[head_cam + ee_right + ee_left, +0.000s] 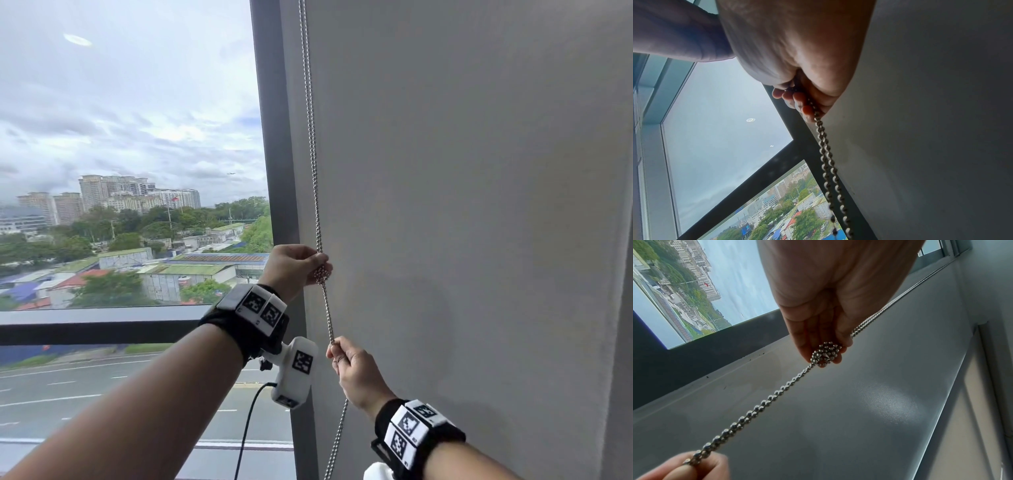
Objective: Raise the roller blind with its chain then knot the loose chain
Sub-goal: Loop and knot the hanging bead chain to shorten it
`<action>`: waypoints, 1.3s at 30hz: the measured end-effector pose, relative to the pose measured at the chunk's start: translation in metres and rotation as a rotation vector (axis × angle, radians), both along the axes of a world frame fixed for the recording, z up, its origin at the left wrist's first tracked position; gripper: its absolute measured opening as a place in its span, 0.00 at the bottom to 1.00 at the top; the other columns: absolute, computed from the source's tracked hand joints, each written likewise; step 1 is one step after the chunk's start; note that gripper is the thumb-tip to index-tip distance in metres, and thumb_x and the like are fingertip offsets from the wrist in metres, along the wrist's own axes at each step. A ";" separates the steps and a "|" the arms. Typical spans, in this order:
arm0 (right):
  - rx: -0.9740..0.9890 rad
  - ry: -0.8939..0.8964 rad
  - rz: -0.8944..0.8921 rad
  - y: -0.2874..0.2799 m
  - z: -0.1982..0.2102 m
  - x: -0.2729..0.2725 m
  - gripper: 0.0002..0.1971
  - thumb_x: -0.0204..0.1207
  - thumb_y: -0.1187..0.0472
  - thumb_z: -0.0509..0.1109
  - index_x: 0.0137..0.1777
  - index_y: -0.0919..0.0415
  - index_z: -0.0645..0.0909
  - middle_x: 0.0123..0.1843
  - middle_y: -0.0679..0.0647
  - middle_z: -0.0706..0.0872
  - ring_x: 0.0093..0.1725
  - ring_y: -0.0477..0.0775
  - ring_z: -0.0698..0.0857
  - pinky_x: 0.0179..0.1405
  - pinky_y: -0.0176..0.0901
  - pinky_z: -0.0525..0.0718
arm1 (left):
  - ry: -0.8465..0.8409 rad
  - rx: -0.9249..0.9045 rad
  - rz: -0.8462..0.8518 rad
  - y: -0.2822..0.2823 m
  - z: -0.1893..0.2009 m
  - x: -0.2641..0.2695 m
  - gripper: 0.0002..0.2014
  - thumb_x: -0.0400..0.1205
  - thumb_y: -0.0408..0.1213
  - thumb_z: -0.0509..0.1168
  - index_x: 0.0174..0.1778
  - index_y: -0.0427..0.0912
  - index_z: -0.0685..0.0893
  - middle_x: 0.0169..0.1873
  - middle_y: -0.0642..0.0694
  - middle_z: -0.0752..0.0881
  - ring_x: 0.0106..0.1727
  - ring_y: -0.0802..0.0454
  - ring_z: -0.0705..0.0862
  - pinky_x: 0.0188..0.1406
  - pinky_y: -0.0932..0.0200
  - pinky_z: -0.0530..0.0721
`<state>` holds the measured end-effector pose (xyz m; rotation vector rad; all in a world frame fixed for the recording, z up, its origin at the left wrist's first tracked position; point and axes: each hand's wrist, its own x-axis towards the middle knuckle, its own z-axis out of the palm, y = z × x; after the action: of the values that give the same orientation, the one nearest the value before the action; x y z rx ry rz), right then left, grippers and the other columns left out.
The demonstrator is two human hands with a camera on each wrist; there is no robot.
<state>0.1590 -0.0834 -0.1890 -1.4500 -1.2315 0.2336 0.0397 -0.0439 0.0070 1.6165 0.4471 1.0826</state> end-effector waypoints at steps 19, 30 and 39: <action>-0.136 0.790 0.077 -0.028 0.114 0.028 0.19 0.77 0.60 0.66 0.27 0.51 0.63 0.17 0.45 0.58 0.14 0.46 0.56 0.20 0.32 0.55 | 0.039 -0.134 -0.190 -0.002 0.004 -0.025 0.10 0.82 0.28 0.58 0.37 0.31 0.79 0.25 0.40 0.76 0.19 0.50 0.78 0.19 0.60 0.79; -0.165 0.692 0.250 -0.030 0.241 -0.021 0.15 0.79 0.61 0.54 0.30 0.60 0.72 0.22 0.48 0.63 0.15 0.44 0.58 0.12 0.30 0.55 | 0.239 -0.073 -0.248 -0.015 0.011 -0.023 0.12 0.85 0.35 0.55 0.43 0.30 0.79 0.43 0.30 0.87 0.32 0.40 0.89 0.25 0.53 0.86; -0.233 0.502 0.313 -0.047 0.258 -0.042 0.16 0.80 0.76 0.46 0.53 0.72 0.76 0.33 0.65 0.84 0.25 0.54 0.86 0.24 0.40 0.89 | 0.156 -0.012 -0.033 -0.010 0.006 -0.020 0.10 0.83 0.32 0.60 0.50 0.30 0.83 0.44 0.34 0.87 0.31 0.47 0.87 0.22 0.55 0.87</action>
<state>0.1166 -0.1308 0.0693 -1.2765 -1.0270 0.9221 0.0197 -0.0540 0.0133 1.6992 0.5266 0.9306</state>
